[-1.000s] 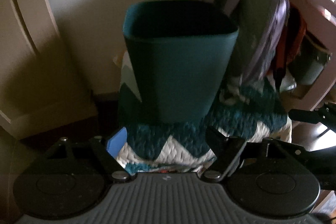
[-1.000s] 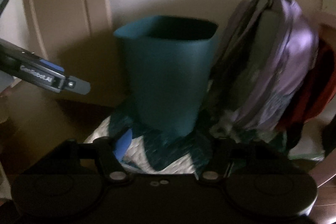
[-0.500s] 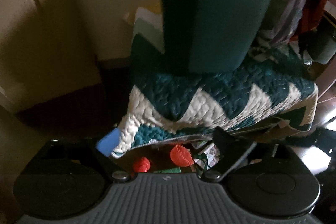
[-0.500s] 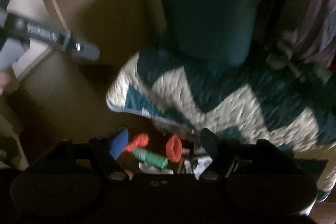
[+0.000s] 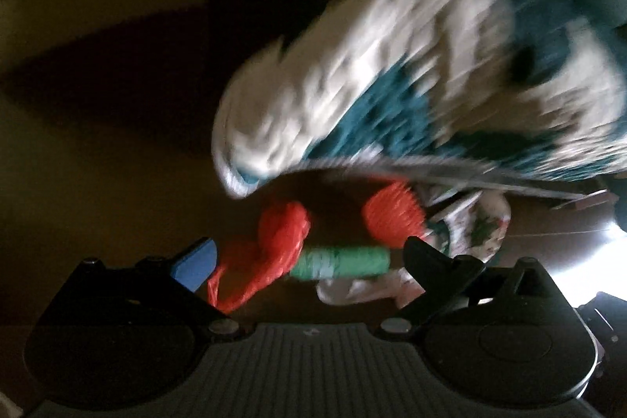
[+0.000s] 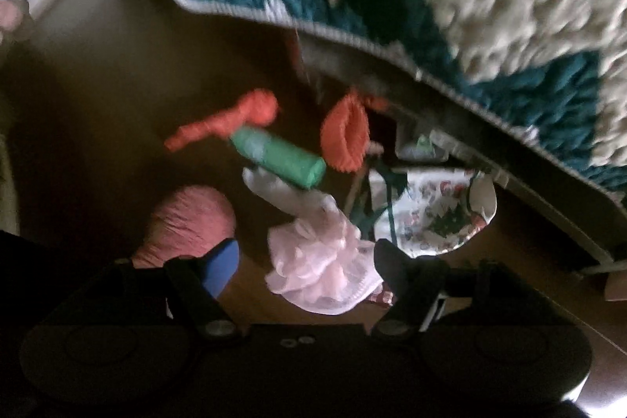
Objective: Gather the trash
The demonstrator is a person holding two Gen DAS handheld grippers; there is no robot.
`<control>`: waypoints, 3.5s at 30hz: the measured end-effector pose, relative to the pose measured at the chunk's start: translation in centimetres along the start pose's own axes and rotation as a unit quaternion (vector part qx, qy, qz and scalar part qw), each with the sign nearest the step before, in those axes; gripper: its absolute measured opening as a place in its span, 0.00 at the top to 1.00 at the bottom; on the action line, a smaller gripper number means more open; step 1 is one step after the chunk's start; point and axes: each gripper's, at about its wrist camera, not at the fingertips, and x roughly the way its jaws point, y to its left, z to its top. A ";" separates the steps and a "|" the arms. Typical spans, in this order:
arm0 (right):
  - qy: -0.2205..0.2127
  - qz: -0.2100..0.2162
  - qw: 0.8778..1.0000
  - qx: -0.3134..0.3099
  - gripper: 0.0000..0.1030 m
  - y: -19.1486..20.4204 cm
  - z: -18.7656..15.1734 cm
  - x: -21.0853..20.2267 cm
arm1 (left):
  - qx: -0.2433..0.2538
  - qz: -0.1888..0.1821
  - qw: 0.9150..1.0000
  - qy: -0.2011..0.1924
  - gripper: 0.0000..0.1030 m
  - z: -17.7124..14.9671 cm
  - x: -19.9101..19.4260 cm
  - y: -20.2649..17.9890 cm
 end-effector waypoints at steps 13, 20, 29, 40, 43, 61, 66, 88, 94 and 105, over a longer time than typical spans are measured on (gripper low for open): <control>0.107 0.025 0.994 -0.024 0.26 0.3 -1.2 12.5 | 0.033 0.085 0.991 0.098 0.01 -3.1 18.2 1.8; 0.119 0.030 0.992 -0.028 0.29 0.2 -1.2 15.6 | -0.022 0.068 0.992 0.106 0.01 -3.1 21.8 4.7; 0.116 0.015 0.993 -0.006 0.79 -0.5 -0.9 15.9 | -0.101 -0.003 0.989 0.112 0.59 -3.2 20.5 6.9; 0.080 -0.006 0.996 0.034 0.97 -0.7 -1.4 12.3 | -0.100 0.022 0.992 0.079 0.92 -3.4 17.3 7.0; 0.064 -0.010 0.996 0.054 0.97 -0.6 -1.4 10.3 | -0.106 0.024 0.991 0.072 0.93 -3.4 16.0 7.2; -0.081 0.002 0.992 0.093 0.98 1.2 -1.1 -11.2 | -0.134 0.046 0.990 0.026 0.94 -6.6 -0.8 8.1; -0.141 -0.006 0.986 0.091 0.98 1.3 -1.4 -18.4 | -0.125 0.037 0.991 -0.026 0.94 -6.7 -8.9 7.0; -0.356 -0.081 0.930 0.035 0.98 -0.6 4.6 -42.8 | 0.019 -0.001 0.971 -0.240 0.94 -2.1 -35.3 -7.5; -0.322 -0.063 0.944 0.038 0.98 -1.4 3.5 -39.0 | 0.020 0.007 0.987 -0.158 0.94 -2.7 -27.0 -6.2; -0.240 0.003 0.969 0.055 0.98 -1.2 4.9 -28.7 | -0.143 -0.008 0.989 0.025 0.29 -7.7 -8.1 7.8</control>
